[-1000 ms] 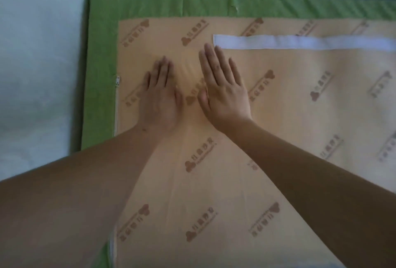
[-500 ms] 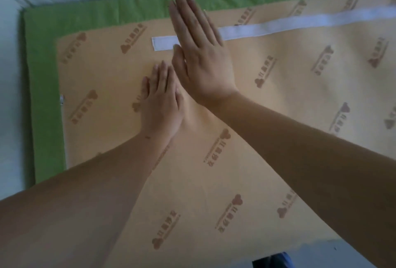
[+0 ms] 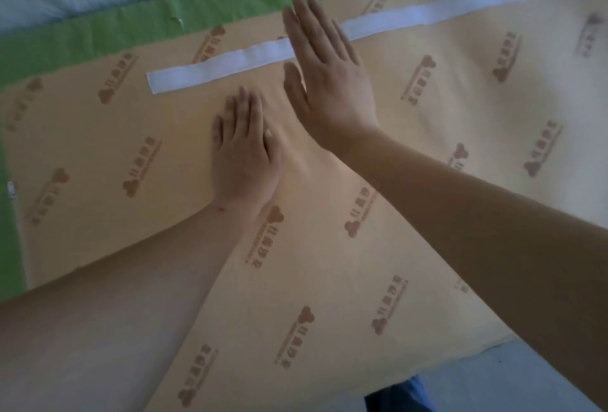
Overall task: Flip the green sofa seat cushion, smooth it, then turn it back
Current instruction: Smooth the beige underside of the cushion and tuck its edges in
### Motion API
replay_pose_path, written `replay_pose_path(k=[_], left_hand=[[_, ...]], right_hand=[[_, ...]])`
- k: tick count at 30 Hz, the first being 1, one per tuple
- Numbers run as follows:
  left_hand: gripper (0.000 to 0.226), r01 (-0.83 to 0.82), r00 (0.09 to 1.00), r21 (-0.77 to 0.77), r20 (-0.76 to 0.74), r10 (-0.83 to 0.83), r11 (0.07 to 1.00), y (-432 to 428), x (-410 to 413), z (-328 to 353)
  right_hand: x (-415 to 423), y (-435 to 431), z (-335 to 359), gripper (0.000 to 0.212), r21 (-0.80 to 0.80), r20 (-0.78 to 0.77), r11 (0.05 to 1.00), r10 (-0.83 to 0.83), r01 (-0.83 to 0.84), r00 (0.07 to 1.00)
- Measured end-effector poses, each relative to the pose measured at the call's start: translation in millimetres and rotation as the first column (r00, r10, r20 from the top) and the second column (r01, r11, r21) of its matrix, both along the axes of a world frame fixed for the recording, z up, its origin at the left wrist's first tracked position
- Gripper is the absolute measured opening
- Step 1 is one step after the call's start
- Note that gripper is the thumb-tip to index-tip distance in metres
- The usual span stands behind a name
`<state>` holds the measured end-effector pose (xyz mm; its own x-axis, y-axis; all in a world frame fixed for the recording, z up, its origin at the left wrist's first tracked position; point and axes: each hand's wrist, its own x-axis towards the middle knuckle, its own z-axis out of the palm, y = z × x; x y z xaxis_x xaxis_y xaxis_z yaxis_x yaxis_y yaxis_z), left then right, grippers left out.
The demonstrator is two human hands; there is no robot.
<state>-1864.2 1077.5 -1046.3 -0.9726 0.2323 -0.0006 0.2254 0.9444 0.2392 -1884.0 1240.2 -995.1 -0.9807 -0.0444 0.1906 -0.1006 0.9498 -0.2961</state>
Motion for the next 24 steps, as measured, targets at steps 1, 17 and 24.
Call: replay_pose_path(k=[1,17,24], left_hand=[[0.063,-0.009,1.000,0.004,0.009,0.009,1.000,6.6,-1.5,1.1],[0.062,0.070,0.997,-0.016,-0.042,-0.070,0.997,182.9,-12.2,-2.7],[0.061,0.124,0.991,-0.080,-0.042,-0.128,0.989,236.6,-23.1,2.6]], right_hand=[[4.1,9.1,-4.4,0.056,0.000,-0.042,1.000,-0.007,0.007,0.999],[1.1,158.9,-4.7,0.056,0.012,-0.044,0.990,-0.137,0.137,0.990],[1.1,232.1,7.8,0.058,-0.008,-0.048,0.986,-0.164,0.164,0.985]])
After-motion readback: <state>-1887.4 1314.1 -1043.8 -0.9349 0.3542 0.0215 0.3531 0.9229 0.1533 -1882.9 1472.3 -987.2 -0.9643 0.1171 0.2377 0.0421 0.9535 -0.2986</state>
